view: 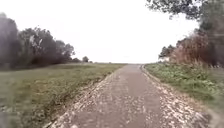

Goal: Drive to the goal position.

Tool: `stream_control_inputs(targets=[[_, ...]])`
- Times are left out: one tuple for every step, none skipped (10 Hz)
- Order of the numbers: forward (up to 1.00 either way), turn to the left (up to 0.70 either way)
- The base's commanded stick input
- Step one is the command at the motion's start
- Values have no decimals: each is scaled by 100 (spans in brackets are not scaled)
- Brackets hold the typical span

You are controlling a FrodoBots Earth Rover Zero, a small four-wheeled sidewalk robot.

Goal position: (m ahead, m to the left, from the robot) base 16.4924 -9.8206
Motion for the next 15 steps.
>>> stream_control_inputs(targets=[[70, 0], [70, 0], [70, 0], [70, 0], [70, 0], [70, 0], [70, 0], [70, 0], [70, 0], [70, 0], [70, 0], [70, 0], [70, 0], [70, 0], [70, 0]])
